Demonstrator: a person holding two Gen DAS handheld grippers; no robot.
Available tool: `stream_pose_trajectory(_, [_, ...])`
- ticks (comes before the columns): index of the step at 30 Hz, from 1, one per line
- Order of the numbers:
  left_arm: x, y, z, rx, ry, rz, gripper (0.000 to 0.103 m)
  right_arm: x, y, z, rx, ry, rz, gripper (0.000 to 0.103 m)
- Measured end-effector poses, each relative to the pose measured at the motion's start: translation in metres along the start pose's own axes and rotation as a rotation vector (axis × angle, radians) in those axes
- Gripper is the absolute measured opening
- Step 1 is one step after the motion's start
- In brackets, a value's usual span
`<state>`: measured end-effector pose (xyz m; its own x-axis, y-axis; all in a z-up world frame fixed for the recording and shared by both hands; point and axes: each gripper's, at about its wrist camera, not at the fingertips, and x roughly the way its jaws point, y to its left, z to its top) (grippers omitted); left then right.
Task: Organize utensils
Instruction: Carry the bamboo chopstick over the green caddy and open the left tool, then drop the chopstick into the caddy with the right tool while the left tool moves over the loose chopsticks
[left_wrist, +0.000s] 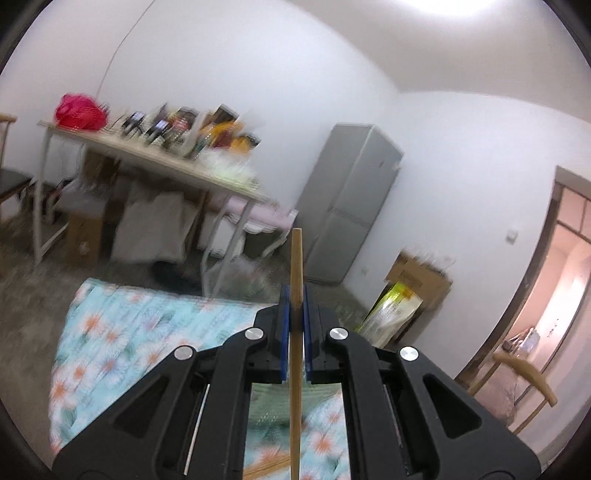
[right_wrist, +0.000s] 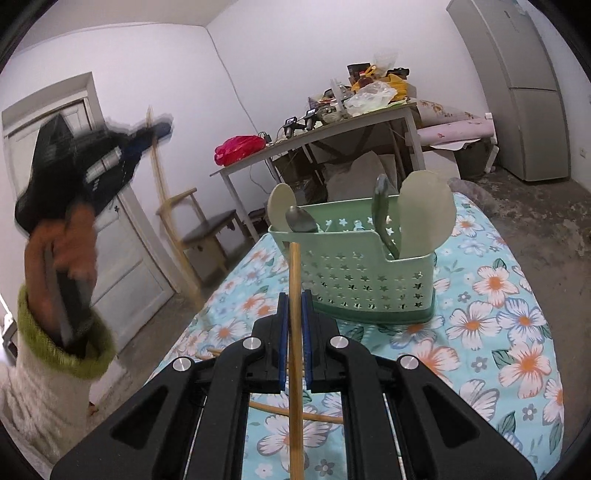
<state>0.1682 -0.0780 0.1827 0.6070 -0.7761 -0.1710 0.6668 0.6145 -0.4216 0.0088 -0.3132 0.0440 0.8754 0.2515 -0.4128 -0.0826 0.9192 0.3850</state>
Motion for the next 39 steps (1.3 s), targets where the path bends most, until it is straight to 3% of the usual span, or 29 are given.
stream_pose_trajectory(6, [0.051,-0.030,0.022,0.028,-0.091,-0.034,0.005,-0.004,-0.010,0.000,0.029,-0.010,0.005,0.007])
stream_pose_trajectory(14, [0.125,-0.035,-0.002,0.092,-0.085,0.090,0.005,-0.001,-0.018,0.001,0.046,-0.003,0.017,0.007])
stream_pose_trajectory(19, [0.146,-0.032,-0.025,0.177,-0.114,0.187,0.005,-0.002,-0.020,0.000,0.053,-0.005,0.019,0.007])
stream_pose_trajectory(23, [0.147,-0.024,-0.033,0.164,-0.098,0.194,0.005,-0.002,-0.022,-0.001,0.056,-0.003,0.015,0.007])
stream_pose_trajectory(25, [0.141,-0.019,-0.033,0.162,-0.086,0.192,0.012,-0.003,-0.022,-0.002,0.059,-0.003,0.012,0.007])
stream_pose_trajectory(27, [0.134,-0.015,-0.032,0.159,-0.091,0.194,0.033,-0.003,-0.022,-0.001,0.062,-0.003,0.010,0.007])
stream_pose_trajectory(33, [0.096,-0.021,-0.028,0.184,-0.109,0.174,0.053,-0.005,-0.018,0.001,0.054,-0.006,0.002,0.007])
stream_pose_trajectory(39, [0.048,-0.019,-0.034,0.198,-0.064,0.204,0.069,-0.012,-0.011,0.002,0.022,-0.013,-0.024,0.007])
